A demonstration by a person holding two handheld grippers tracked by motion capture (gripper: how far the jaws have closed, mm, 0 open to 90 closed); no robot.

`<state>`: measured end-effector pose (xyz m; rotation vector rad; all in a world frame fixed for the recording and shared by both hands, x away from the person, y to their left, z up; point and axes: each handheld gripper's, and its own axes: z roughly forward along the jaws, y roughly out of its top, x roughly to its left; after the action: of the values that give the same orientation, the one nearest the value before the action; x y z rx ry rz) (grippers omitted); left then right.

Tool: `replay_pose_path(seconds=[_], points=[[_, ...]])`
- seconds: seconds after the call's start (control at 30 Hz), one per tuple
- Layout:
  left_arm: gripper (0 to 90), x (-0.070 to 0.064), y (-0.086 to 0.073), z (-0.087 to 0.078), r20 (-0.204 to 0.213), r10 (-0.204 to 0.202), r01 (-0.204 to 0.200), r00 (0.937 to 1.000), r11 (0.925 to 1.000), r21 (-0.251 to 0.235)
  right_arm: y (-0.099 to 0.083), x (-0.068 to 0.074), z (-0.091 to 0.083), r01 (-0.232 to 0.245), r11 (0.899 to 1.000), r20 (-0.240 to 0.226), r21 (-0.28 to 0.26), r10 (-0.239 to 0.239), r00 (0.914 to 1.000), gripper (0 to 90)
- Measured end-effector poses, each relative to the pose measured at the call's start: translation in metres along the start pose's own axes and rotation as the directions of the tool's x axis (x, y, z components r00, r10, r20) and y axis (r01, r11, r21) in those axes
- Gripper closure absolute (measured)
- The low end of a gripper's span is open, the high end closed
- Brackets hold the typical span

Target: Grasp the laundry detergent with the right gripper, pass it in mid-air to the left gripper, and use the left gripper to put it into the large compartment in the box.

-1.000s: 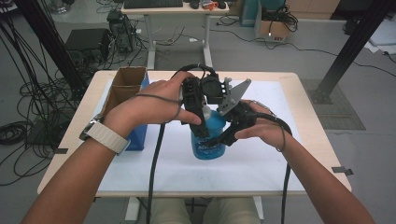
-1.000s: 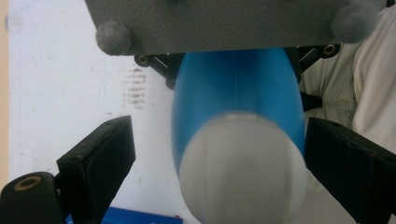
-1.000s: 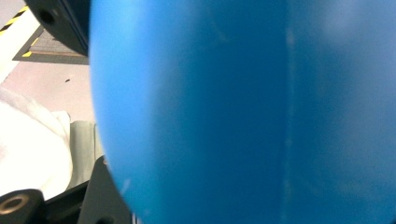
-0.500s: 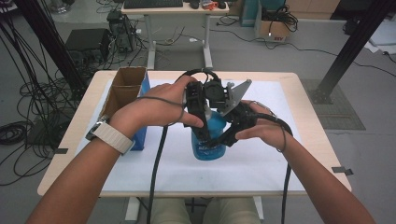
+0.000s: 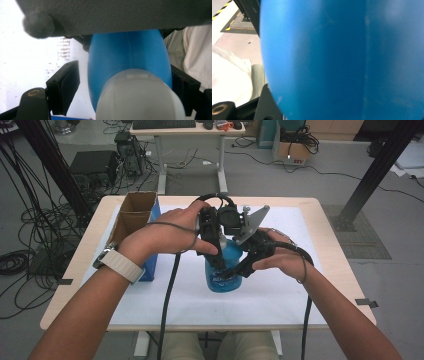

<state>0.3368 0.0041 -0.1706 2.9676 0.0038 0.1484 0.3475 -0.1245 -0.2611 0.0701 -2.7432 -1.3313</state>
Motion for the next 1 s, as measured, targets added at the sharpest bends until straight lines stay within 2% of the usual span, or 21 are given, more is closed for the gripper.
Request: replay_pose_path(seconds=[0.13,0.2,0.37,0.4,0.43,0.47,0.5,0.57,0.73,0.77,0.83,0.87,1.0], points=[[24.8,0.0002,-0.0002,-0.0004,0.004,0.005,-0.005,1.0,1.0,-0.001,-0.0003,0.0001,0.0008,-0.002,1.0,0.006,-0.002,0.002,1.0,43.1],[26.6,-0.0002,0.0002,-0.0004,0.006,0.008,-0.008,0.9999,1.0,0.004,-0.0009,-0.0011,0.0023,0.016,1.0,0.007,-0.005,-0.015,0.9999,43.1],[31.6,-0.0008,0.0,0.0014,0.018,0.011,-0.011,0.9998,0.9999,0.002,-0.0012,0.0014,0.0023,-0.021,1.0,-0.004,0.016,0.021,0.9998,43.1],[33.9,-0.0011,0.0,0.0015,0.031,0.017,-0.017,0.9994,0.9999,0.001,-0.0014,0.0016,0.0022,-0.025,1.0,-0.005,0.018,0.025,0.9997,43.1],[36.5,-0.0015,0.0001,0.0015,0.028,0.021,-0.021,0.9994,0.9998,0.003,-0.0017,0.0023,0.0015,-0.047,0.998,0.007,0.033,0.047,0.9989,43.1],[36.6,-0.0018,0.0001,0.0018,0.027,0.018,-0.019,0.9995,0.9998,0.003,-0.0025,-0.0001,0.0026,-0.016,0.999,0.021,0.032,0.015,0.9997,43.1],[36.7,-0.0019,-0.0002,0.0021,0.029,0.015,-0.016,0.9995,0.9999,0.003,-0.0029,-0.0012,0.003,-0.005,0.999,0.037,0.039,0.004,0.9993,43.1],[37.0,-0.0018,-0.0006,0.0022,0.031,0.01,-0.01,0.9995,0.9999,0.002,-0.002,0.0023,0.0028,-0.039,0.999,0.005,0.037,0.039,0.9992,43.2],[37.4,-0.0018,-0.0008,0.001,0.024,0.01,-0.01,0.9997,0.9999,-0.004,-0.0021,0.0015,0.0028,-0.03,0.999,0.01,0.028,0.03,0.9995,43.3],[37.4,-0.0017,-0.0005,0.001,0.026,0.007,-0.007,0.9996,1.0,-0.002,-0.002,-0.0004,0.0031,-0.005,1.0,0.022,0.023,0.005,0.9997,43.3],[37.4,-0.0019,-0.0001,0.001,0.024,0.007,-0.007,0.9997,1.0,0.001,-0.0019,-0.0003,0.0023,-0.009,1.0,0.018,0.025,0.008,0.9998,43.3],[37.5,-0.002,0.0007,0.0013,0.022,0.006,-0.006,0.9998,1.0,0.005,-0.0017,0.0012,0.0016,-0.025,0.999,0.019,0.036,0.025,0.9995,43.3],[37.5,-0.0018,0.0015,0.0024,0.021,0.006,-0.006,0.9998,1.0,0.008,-0.0026,0.0008,0.0016,-0.026,0.999,0.021,0.038,0.026,0.9995,43.3]])
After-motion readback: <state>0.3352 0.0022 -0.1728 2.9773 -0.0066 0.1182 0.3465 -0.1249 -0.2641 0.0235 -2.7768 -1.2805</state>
